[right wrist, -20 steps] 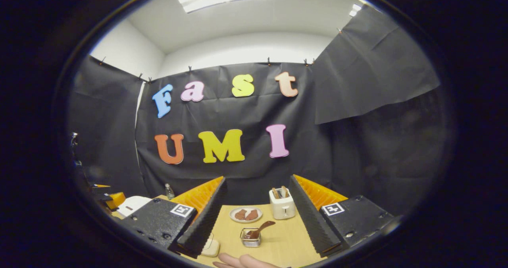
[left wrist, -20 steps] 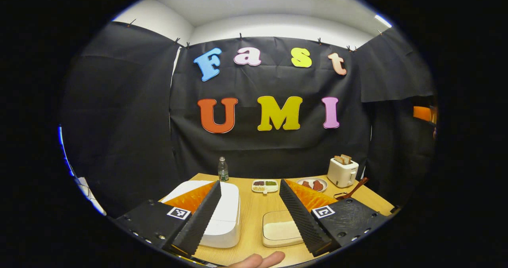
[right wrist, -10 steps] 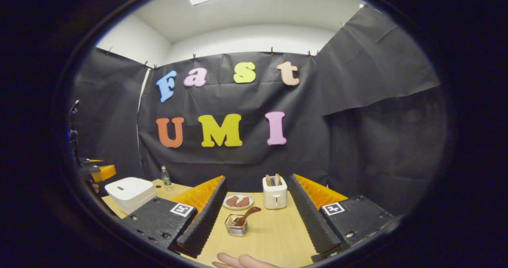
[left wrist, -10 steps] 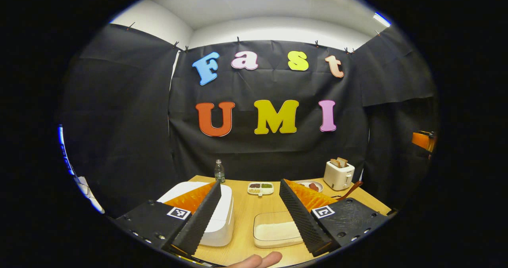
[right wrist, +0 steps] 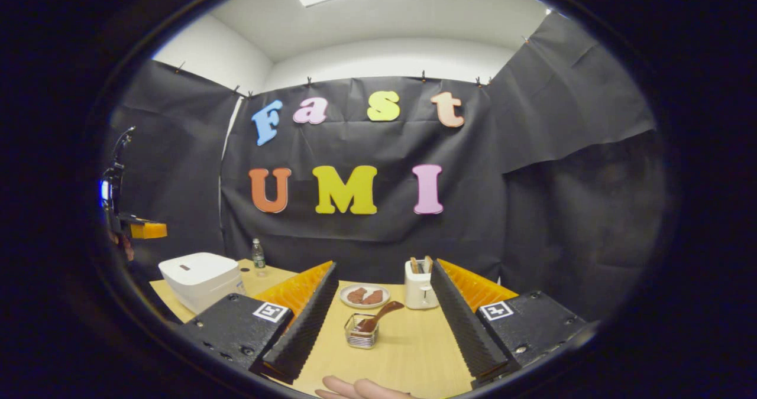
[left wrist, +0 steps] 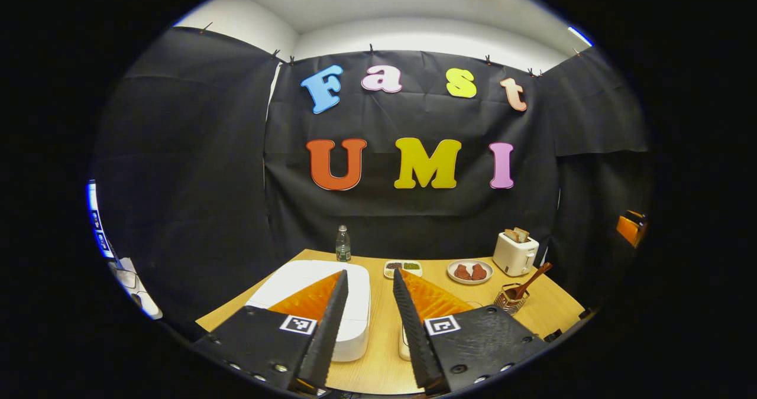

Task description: Close the left gripper, press the button to open the rice cooker; take a wooden spoon from the chopstick holder with the right hand, scoop a spoonful of rice and pour it into the rice cooker, then put the wooden spoon back into the chopstick holder.

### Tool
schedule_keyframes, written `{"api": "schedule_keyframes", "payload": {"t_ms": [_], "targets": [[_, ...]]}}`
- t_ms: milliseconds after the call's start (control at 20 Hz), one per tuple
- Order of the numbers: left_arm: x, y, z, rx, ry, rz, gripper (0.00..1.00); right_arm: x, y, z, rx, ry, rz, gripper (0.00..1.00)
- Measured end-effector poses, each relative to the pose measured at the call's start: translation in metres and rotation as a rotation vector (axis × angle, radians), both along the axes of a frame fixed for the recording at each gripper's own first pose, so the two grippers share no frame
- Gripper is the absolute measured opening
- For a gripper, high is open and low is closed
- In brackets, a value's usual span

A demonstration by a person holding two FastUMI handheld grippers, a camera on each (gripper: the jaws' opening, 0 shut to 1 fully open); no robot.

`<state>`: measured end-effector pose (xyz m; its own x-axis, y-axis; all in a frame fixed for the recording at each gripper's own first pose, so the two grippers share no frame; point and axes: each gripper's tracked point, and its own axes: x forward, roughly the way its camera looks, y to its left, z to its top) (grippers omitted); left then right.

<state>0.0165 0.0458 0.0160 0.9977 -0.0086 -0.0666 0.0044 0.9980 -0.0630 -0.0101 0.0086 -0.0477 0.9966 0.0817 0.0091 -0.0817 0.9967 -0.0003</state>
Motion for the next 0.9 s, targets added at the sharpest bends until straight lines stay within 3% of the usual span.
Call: {"api": "schedule_keyframes", "payload": {"t_ms": [150,200,350,550,900], "targets": [[0.014,0.017,-0.003,0.026,0.027,0.027,0.22,-0.001,0.008,-0.014,-0.005,0.005,0.019,1.0],[0.02,0.018,-0.007,0.024,0.045,0.015,0.02,-0.002,0.013,-0.018,0.001,0.006,0.028,1.0],[0.037,0.035,-0.024,0.019,0.088,0.037,0.0,-0.004,0.024,-0.024,0.038,0.028,0.059,1.0],[0.06,0.054,-0.054,0.042,0.167,0.026,0.0,0.001,0.024,-0.027,0.015,0.034,0.026,1.0],[0.089,0.079,-0.108,-0.015,0.301,0.03,0.0,0.011,0.052,-0.061,0.027,0.107,0.072,1.0]]}}
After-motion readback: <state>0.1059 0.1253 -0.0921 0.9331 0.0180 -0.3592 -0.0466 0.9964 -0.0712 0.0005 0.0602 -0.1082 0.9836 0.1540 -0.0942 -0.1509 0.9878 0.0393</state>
